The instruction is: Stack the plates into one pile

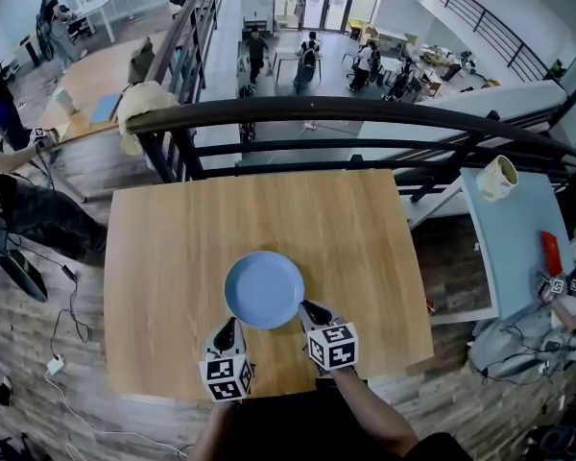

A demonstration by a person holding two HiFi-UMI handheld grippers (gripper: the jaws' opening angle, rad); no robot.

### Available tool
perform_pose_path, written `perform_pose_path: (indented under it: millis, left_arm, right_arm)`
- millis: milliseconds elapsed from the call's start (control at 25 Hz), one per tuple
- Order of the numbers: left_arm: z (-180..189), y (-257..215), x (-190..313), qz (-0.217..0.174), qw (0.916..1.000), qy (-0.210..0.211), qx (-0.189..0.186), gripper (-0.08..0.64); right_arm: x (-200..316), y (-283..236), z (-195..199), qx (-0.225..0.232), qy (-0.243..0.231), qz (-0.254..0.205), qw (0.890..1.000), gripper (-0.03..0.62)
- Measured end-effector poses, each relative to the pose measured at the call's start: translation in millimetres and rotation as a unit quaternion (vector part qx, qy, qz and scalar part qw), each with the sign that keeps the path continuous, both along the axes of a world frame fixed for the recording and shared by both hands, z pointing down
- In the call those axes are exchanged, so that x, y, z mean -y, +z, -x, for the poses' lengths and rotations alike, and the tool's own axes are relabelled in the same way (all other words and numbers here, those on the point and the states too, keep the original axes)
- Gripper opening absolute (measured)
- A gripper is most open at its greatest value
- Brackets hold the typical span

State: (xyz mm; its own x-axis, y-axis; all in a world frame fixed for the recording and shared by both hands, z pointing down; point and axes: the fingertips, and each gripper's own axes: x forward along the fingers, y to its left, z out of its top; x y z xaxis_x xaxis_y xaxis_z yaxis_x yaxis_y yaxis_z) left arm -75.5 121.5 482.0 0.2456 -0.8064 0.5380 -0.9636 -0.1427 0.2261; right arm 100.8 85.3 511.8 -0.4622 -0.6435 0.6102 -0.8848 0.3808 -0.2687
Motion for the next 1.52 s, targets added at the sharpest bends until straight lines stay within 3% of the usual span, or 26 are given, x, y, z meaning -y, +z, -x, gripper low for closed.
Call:
perform_pose_path:
  millis: [400,720,1000,1200,1520]
  left_arm:
    - [-8,-63,-8,-0.082,0.9966,-0.005,-0.007,0.021]
    - [-9,-114,-18,-0.164,0.9863,-0.011,0.012,0.023]
    - [-14,-127,-30,-0.188,0.9819,-0.019,0.010,0.023]
    - [-22,-114,-36,-0.173,0.9848,-0.014,0.005,0.023]
    - [-23,-119,-32,-0.182,0.9830,-0.016,0.013,0.023]
  right_arm:
    - [-7,-66,-1,0.035,0.002,-0.074,0.997,0.044]
    - [-34,-119,-1,0.058,-0.001,-0.144,0.988,0.044]
    - [-55,-148,-9,0.070,0.009,-0.187,0.980,0.044]
    - [-61,-148,-3,0.067,-0.001,-0.201,0.977,0.044]
    - [-55,-152,-4,0.071,0.000,-0.212,0.975,0.036]
